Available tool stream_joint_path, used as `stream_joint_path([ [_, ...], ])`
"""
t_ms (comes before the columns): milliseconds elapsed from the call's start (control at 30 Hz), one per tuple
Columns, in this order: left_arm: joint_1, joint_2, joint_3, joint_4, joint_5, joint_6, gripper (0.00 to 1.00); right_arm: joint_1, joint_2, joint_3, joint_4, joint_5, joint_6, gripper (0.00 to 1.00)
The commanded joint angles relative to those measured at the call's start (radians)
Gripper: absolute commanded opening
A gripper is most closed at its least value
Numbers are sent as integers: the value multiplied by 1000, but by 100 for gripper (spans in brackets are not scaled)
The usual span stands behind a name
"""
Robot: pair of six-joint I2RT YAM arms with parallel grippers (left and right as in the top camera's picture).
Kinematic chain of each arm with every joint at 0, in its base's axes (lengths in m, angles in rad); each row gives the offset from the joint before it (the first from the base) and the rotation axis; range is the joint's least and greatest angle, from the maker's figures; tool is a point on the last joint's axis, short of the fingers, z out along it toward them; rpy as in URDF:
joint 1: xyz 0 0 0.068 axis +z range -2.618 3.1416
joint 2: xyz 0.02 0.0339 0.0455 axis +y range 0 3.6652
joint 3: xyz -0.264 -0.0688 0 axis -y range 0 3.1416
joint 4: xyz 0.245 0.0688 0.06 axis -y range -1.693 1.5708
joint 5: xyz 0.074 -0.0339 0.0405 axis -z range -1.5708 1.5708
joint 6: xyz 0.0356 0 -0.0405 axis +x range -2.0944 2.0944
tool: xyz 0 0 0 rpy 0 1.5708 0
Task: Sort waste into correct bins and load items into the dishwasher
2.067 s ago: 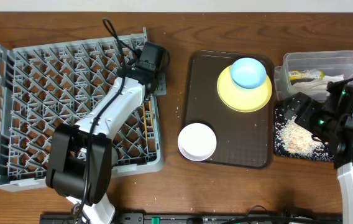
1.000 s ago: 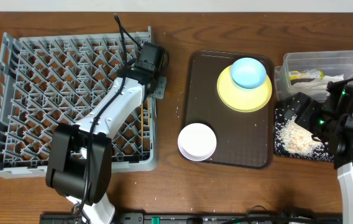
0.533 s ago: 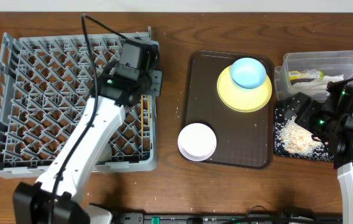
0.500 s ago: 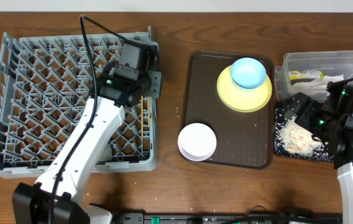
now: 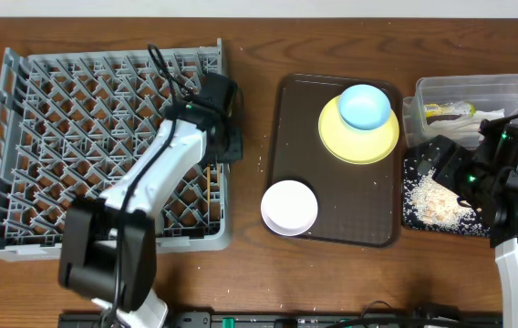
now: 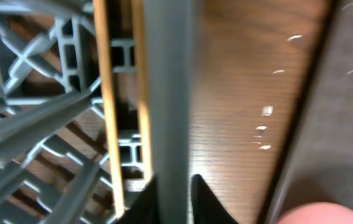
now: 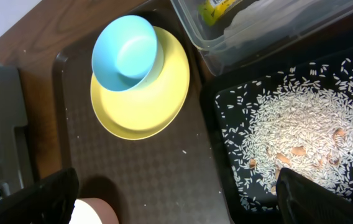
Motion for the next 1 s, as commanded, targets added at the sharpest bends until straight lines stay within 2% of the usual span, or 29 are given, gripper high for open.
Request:
stream_joint_path([
  [0, -6, 36, -13, 2, 10, 5, 8, -6, -1, 13, -1, -4, -6, 99],
  [300, -6, 38, -13, 43, -113, 241, 8, -6, -1, 13, -1, -4, -6, 99],
  [567, -6, 38, -13, 46, -177, 376, 8, -6, -1, 13, -1, -4, -6, 99],
  [767, -6, 38, -13, 47, -200, 357, 7, -6, -1, 13, -1, -4, -6, 99],
  [967, -6, 38, -13, 46, -198, 204, 9, -6, -1, 13, -1, -4, -6, 99],
])
